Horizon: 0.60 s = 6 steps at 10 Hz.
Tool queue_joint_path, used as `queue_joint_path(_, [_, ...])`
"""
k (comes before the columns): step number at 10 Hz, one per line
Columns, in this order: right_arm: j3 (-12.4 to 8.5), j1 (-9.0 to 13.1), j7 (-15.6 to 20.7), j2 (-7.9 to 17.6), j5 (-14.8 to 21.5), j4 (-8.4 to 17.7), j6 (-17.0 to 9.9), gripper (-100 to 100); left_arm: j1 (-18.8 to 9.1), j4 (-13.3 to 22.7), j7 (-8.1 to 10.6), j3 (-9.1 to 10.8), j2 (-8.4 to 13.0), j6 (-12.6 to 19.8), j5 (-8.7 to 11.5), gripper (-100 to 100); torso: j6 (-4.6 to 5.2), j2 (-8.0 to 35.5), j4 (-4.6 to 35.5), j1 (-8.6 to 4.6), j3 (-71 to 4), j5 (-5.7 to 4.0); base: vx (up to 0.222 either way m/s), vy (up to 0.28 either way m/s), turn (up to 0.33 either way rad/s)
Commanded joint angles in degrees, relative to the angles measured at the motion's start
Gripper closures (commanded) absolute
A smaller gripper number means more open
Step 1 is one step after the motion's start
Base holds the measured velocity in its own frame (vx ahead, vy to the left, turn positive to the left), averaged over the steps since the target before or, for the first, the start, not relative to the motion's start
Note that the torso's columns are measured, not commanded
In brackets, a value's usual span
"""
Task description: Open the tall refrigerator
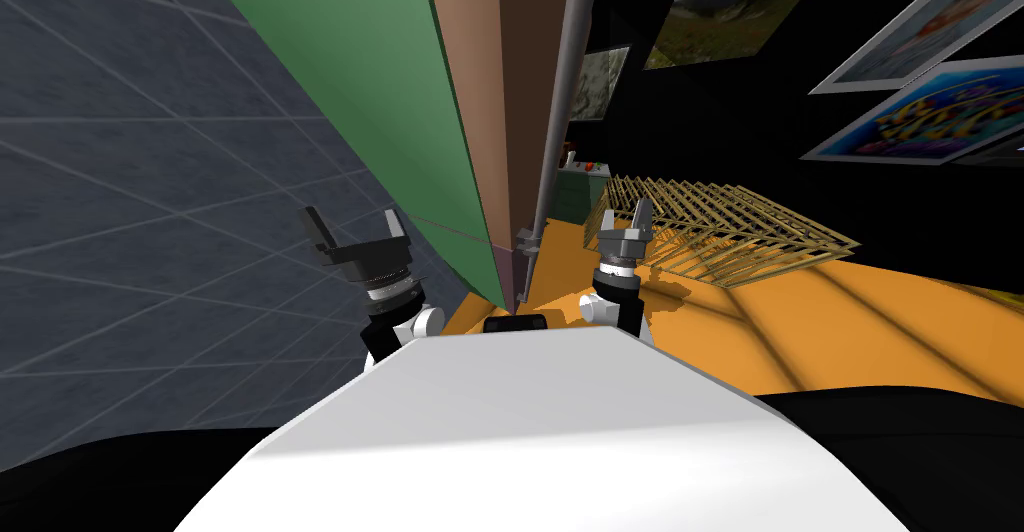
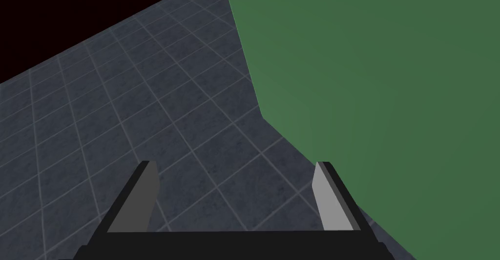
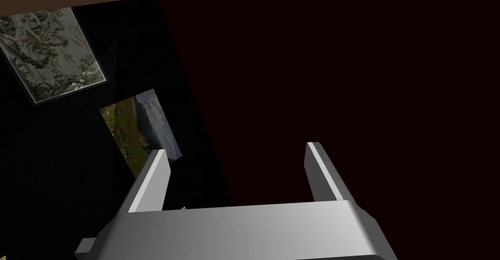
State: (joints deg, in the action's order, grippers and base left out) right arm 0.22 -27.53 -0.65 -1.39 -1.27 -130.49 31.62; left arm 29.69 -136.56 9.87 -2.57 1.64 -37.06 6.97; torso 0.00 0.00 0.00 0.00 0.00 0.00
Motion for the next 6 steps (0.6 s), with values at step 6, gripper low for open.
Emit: queue_joint_path(6, [0.0, 0.0, 0.0, 0.0, 0.0, -0.01, 0.0, 0, 0.0, -0.01, 0.0, 0.0, 0.0, 0.0, 0.0, 0, 0.0, 22.69, 22.68, 0.0, -45.36, 0.0, 0.0, 0.0, 0.0])
